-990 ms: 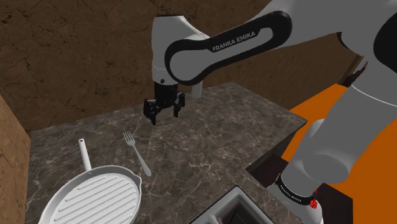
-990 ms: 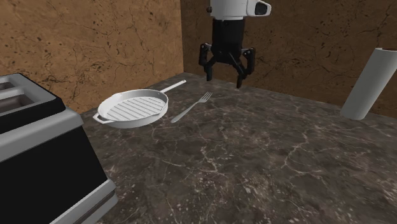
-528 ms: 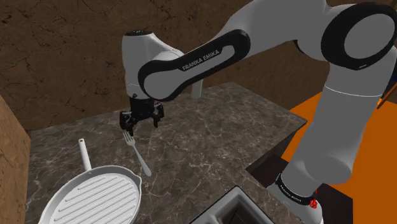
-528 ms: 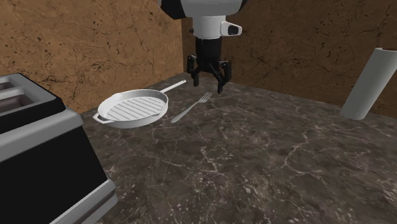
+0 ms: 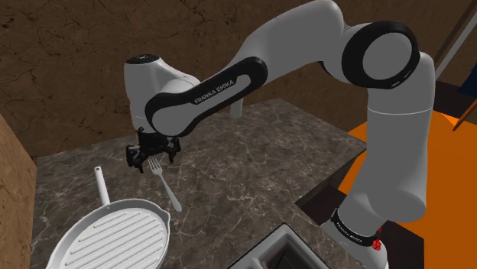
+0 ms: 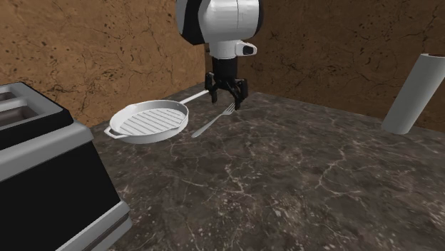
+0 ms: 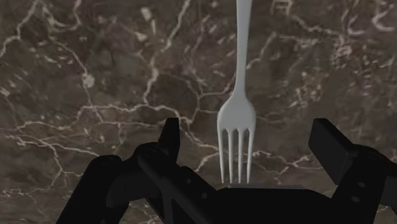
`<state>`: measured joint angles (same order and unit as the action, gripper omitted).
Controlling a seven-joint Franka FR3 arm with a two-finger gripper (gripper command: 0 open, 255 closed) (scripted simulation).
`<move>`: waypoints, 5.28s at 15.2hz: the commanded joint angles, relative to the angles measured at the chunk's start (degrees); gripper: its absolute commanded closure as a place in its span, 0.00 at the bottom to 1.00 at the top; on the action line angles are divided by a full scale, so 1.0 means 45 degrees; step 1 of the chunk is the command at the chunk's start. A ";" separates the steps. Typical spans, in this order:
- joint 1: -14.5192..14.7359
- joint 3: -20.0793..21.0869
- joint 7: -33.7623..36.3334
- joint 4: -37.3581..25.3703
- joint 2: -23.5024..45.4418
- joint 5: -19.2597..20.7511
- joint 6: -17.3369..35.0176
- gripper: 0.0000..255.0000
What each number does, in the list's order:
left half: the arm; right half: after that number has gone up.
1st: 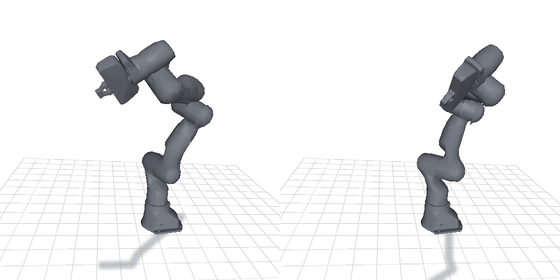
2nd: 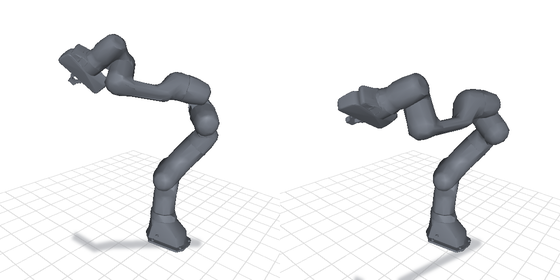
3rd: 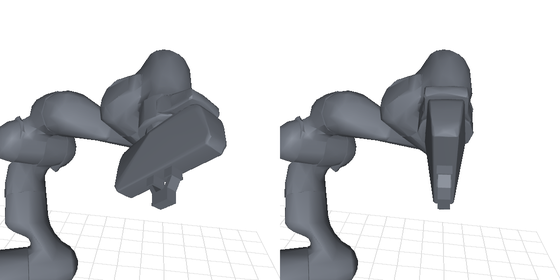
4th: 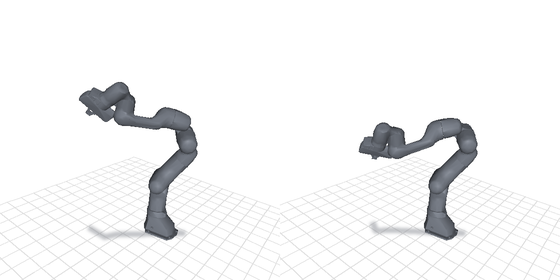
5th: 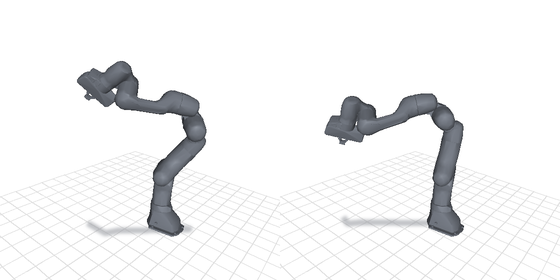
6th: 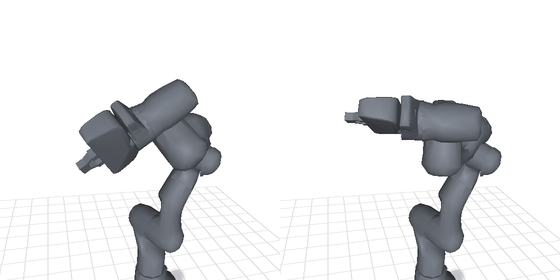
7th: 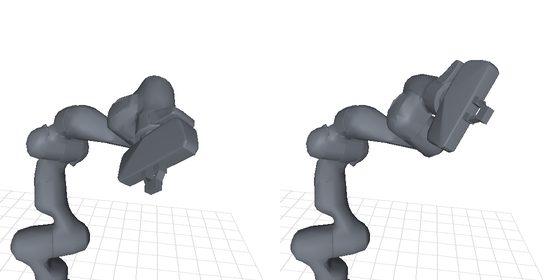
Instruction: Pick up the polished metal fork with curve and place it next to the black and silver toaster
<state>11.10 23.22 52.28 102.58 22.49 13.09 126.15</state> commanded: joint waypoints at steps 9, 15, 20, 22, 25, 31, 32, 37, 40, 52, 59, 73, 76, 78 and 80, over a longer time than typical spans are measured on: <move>0.0061 -0.0133 0.0144 0.0235 0.0433 0.0248 0.0639 0.00; 0.0049 -0.0136 0.0121 0.0213 0.0436 0.0243 0.0620 1.00; 0.0018 -0.0151 0.0066 0.0161 0.0460 0.0241 0.0596 1.00; 0.0041 -0.0103 0.0108 0.0185 0.0344 0.0197 0.0506 1.00; -0.0008 -0.0026 0.0000 0.0014 0.0088 0.0044 0.0100 1.00; -0.0083 0.0101 -0.0199 -0.0409 -0.0369 -0.0233 -0.0738 1.00; -0.0093 0.0119 -0.0229 -0.0490 -0.0438 -0.0276 -0.0881 1.00; -0.0131 0.0198 -0.0372 -0.0943 -0.0746 -0.0467 -0.1611 1.00; -0.0145 0.0237 -0.0448 -0.1253 -0.0902 -0.0565 -0.2061 1.00; -0.0125 0.0345 -0.0679 -0.2808 -0.1285 -0.0827 -0.3953 1.00; -0.0050 0.0385 -0.0761 -0.3979 -0.1308 -0.0873 -0.5138 1.00; 0.0338 0.0437 -0.0821 -0.7149 -0.0773 -0.0672 -0.7800 1.00; 0.0206 0.0498 -0.0808 -0.6560 -0.1362 -0.0897 -0.7764 1.00; -0.0099 0.0591 -0.0826 -0.4878 -0.2646 -0.1423 -0.7262 1.00; -0.0292 0.0630 -0.0889 -0.3425 -0.3846 -0.1942 -0.6892 1.00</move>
<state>10.48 25.99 48.61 83.11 8.46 5.79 94.04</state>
